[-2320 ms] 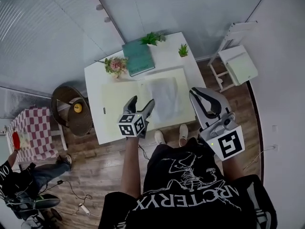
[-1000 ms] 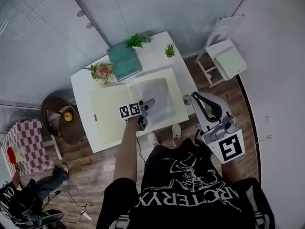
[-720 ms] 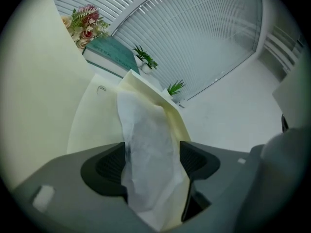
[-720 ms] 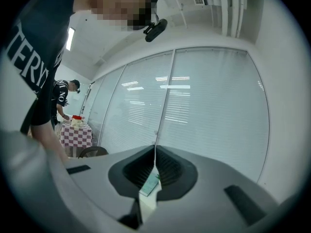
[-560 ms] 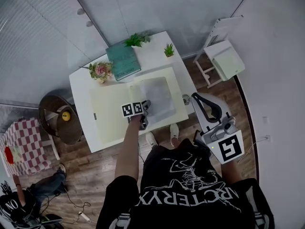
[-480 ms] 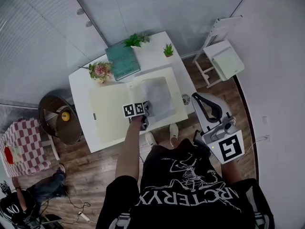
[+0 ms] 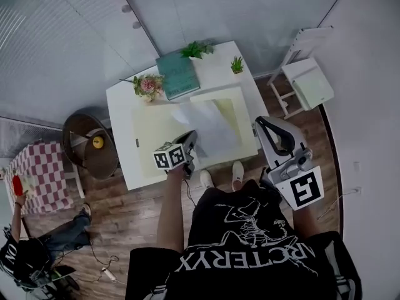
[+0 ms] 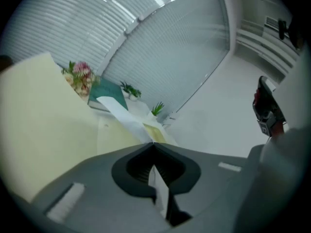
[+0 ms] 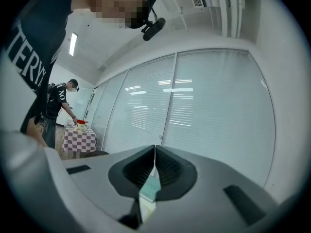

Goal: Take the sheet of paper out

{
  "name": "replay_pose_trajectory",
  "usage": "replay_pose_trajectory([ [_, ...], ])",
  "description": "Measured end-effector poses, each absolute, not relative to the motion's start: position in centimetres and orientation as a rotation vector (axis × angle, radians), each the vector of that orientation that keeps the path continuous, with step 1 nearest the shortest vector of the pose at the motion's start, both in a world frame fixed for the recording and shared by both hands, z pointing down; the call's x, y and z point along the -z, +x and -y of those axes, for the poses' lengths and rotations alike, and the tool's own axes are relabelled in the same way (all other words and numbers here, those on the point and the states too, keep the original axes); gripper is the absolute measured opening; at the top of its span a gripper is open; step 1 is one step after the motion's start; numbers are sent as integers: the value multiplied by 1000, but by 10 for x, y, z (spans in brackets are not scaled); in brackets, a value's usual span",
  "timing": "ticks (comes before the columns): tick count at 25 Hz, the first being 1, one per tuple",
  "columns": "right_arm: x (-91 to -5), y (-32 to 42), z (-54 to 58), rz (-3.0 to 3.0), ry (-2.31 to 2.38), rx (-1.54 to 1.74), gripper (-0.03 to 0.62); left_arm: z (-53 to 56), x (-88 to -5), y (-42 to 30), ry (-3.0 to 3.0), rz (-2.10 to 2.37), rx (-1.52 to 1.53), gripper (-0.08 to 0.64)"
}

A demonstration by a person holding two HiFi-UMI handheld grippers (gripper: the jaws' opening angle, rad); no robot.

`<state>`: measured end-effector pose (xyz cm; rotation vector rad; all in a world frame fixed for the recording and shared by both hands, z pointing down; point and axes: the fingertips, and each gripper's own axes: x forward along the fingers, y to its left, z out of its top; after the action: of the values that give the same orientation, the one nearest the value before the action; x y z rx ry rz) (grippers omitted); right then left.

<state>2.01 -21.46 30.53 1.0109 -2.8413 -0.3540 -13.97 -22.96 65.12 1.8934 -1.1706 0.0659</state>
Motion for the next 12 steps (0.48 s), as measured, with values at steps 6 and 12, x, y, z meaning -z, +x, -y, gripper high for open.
replay_pose_trajectory([
  [6,-302,-11,210,2922,905,364,12,193,-527,-206,2089,1532,-23,11],
  [12,-297,-37,202,2965,830,374,12,162,-394,-248,2241,1909,7,11],
])
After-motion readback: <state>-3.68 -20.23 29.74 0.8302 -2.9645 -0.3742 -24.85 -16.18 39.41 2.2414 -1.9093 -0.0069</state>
